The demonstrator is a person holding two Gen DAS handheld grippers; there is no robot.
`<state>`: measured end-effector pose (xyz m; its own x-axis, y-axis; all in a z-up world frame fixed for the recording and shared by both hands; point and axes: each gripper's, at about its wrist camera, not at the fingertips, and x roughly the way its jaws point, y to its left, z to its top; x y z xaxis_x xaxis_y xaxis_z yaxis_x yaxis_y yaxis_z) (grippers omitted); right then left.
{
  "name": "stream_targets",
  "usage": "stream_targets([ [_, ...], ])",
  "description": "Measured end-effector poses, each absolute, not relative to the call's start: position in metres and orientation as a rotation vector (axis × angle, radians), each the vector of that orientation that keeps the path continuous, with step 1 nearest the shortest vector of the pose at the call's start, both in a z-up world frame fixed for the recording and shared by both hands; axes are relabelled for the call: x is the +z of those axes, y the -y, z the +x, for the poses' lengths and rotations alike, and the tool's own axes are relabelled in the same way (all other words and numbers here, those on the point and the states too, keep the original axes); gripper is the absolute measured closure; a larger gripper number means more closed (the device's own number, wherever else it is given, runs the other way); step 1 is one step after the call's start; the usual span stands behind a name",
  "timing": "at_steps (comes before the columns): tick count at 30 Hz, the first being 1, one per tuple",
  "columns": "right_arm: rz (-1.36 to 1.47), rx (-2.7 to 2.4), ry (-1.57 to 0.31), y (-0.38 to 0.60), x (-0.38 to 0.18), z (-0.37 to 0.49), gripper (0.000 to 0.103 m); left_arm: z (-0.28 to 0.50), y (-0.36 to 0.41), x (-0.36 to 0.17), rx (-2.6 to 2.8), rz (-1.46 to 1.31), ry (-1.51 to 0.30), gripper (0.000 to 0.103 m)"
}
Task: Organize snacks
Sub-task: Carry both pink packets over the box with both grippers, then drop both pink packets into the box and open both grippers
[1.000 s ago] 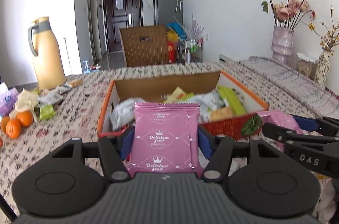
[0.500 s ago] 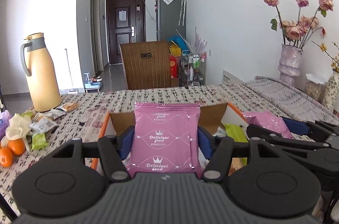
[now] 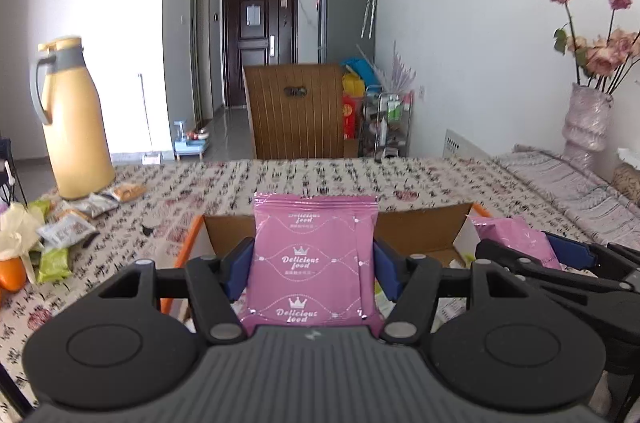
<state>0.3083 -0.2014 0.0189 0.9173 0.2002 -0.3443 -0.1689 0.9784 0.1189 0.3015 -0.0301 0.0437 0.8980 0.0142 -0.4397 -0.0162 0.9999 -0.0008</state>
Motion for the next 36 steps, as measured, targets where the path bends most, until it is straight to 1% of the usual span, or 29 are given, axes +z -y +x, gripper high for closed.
stream_targets([
  [10, 0.066, 0.195, -0.425, 0.197, 0.002, 0.312, 0.043, 0.307, 0.020, 0.029, 0.008, -0.028, -0.482, 0.039],
  [12, 0.065, 0.191, -0.426, 0.198, 0.004, 0.312, 0.040, 0.305, 0.019, 0.030, 0.020, -0.035, -0.469, 0.029],
  [13, 0.070, 0.188, -0.426, 0.198, 0.004, 0.311, 0.040, 0.303, 0.018, 0.031, 0.027, -0.038, -0.460, 0.021],
  [14, 0.077, 0.180, -0.423, 0.200, 0.004, 0.310, 0.037, 0.302, 0.018, 0.032, 0.035, -0.041, -0.451, 0.017],
  [16, 0.091, 0.167, -0.417, 0.204, 0.005, 0.309, 0.029, 0.300, 0.016, 0.033, 0.041, -0.046, -0.443, 0.012],
  [17, 0.099, 0.159, -0.412, 0.206, 0.005, 0.308, 0.019, 0.300, 0.016, 0.034, 0.044, -0.049, -0.441, 0.005],
  [18, 0.106, 0.149, -0.406, 0.208, 0.005, 0.308, 0.012, 0.299, 0.016, 0.034, 0.052, -0.050, -0.436, 0.002],
  [19, 0.111, 0.142, -0.402, 0.209, 0.005, 0.308, 0.010, 0.298, 0.015, 0.034, 0.060, -0.050, -0.430, 0.000],
  [21, 0.121, 0.138, -0.402, 0.211, 0.004, 0.308, 0.003, 0.298, 0.015, 0.035, 0.058, -0.052, -0.428, 0.000],
  [29, 0.127, 0.129, -0.399, 0.213, 0.005, 0.309, 0.001, 0.299, 0.012, 0.036, 0.070, -0.067, -0.441, 0.000],
  [36, 0.137, 0.103, -0.396, 0.218, 0.014, 0.305, 0.000, 0.288, 0.010, 0.049, 0.074, -0.071, -0.424, 0.000],
])
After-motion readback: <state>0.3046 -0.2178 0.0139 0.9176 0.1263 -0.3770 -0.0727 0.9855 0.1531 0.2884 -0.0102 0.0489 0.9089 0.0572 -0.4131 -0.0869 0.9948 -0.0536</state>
